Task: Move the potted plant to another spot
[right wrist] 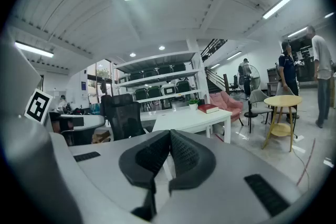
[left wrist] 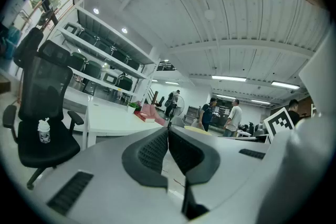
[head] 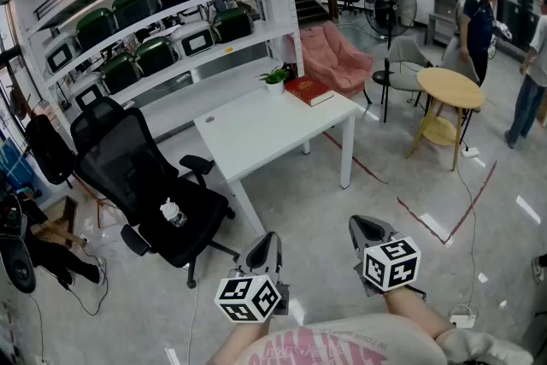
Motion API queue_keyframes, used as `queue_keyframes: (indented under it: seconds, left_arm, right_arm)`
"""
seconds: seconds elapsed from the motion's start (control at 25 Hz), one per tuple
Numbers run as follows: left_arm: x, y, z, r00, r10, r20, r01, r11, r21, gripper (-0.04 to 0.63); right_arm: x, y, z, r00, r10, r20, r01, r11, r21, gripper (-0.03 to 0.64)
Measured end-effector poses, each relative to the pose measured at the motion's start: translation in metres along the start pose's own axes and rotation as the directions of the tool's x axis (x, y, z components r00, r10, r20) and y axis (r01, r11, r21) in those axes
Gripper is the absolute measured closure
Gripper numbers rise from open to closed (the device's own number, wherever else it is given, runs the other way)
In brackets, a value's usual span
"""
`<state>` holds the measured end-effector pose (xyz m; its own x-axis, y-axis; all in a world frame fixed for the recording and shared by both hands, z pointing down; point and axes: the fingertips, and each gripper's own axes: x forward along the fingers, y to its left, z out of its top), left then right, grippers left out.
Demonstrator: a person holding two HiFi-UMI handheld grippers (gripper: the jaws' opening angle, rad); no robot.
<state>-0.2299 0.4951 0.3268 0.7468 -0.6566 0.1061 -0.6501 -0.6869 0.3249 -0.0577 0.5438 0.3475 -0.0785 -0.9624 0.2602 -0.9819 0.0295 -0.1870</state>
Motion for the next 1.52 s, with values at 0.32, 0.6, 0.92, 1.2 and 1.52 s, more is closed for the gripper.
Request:
queue_keyframes:
  seconds: [0.32, 0.6, 0.92, 1.2, 1.52]
  left_arm:
    - [0.0, 0.021, -0.004, 1.0, 0.005, 0.002, -0.005, 0.999, 0.033, 0.571]
    - [0.006, 0.045, 0.016, 1.0, -0.021, 0.02, 0.02, 0.999, 0.039, 0.571]
    - [0.005, 0.081, -0.009, 1.0, -0.02, -0.009, 0.019, 0.999, -0.05, 0.571]
    - [0.024, 0.105, -0.036, 0.998, -0.006, -0.066, 0.002, 0.998, -0.058, 0.571]
    - [0.075, 0.141, -0.034, 0.996, 0.04, -0.074, -0.048, 0.993, -0.112, 0.571]
  right_arm:
    - [0.015, 0.006, -0.011, 1.0, -0.012, -0.011, 0.012, 1.0, -0.006, 0.603]
    - [0.033, 0.015, -0.001, 0.999, -0.037, 0.014, 0.037, 0.999, 0.026, 0.601]
    - [0.049, 0.024, -0.053, 0.997, -0.051, -0.06, 0.057, 0.994, 0.089, 0.601]
    - [0.079, 0.004, -0.073, 0.992, -0.072, -0.104, 0.084, 0.989, 0.118, 0.601]
    - [0.135, -0.029, -0.061, 0.99, -0.058, -0.13, 0.073, 0.991, 0.109, 0.601]
